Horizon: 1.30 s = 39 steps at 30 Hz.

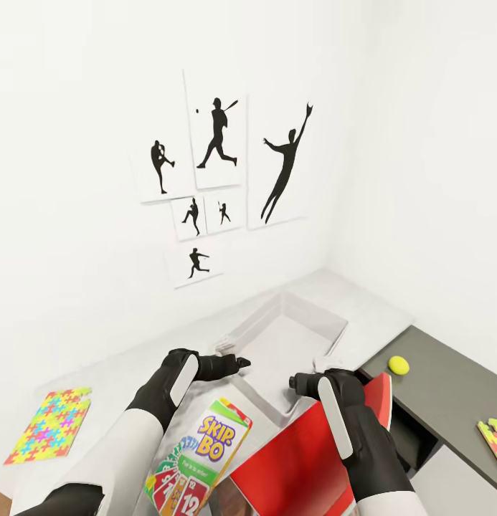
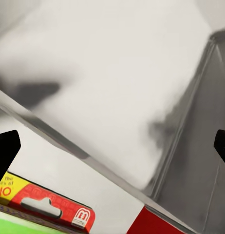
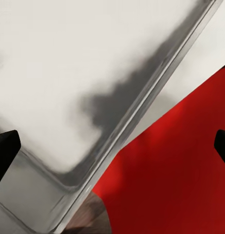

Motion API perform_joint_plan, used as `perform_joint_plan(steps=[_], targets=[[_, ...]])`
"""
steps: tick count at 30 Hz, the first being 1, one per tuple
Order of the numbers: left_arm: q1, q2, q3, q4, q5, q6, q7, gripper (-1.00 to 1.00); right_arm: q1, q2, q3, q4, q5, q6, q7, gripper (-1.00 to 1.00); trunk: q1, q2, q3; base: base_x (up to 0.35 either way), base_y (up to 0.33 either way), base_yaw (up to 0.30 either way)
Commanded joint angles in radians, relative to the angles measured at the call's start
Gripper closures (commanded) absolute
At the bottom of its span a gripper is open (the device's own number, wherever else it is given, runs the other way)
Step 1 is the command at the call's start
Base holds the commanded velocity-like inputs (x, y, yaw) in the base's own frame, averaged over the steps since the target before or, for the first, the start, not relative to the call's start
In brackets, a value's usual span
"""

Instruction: Put all the toys in the child's room - the three board games (two on the bed and one on the table), the two jigsaw puzzles on the table, and the tennis ball on the table - inside the toy box on the table in the child's room.

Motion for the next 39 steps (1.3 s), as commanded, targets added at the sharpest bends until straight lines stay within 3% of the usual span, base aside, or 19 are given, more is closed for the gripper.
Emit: perform_joint_plan(steps=[1,11,17,24,33,39], targets=[[-0.001,0.000,0.000,-0.001,-0.001,0.004,-0.002,-1.00,-0.001,0.000,0.001,-0.001,-0.010,0.003,-0.010,-1.00,0.001,-0.002,-0.001,0.000,0.000,0.000],[0.000,0.000,0.003,-0.025,-0.001,0.038,-0.005,-1.00,-0.001,0.000,0.001,-0.002,-0.010,0.003,-0.010,-1.00,0.001,-0.002,0.016,0.000,0.000,0.000],[0.012,0.000,0.002,-0.207,-0.002,0.159,-0.088,-1.00,-0.001,0.000,0.001,-0.005,-0.010,0.003,-0.010,-1.00,0.001,-0.002,0.026,0.000,0.000,0.000],[0.033,0.000,0.005,-0.336,-0.002,0.249,-0.125,-1.00,0.005,0.000,0.001,-0.059,-0.011,0.012,-0.010,-1.00,0.001,-0.002,0.038,0.000,0.000,0.000],[0.060,0.000,0.005,-0.427,-0.001,0.293,-0.151,-1.00,0.012,0.000,0.000,-0.104,-0.025,0.039,-0.010,-1.00,0.001,-0.002,0.052,0.000,0.000,0.000],[0.083,0.019,0.006,-0.478,-0.001,0.297,-0.239,-1.00,0.013,0.000,0.000,-0.108,-0.027,0.045,-0.010,-1.00,0.001,-0.002,0.062,0.000,0.000,0.000]])
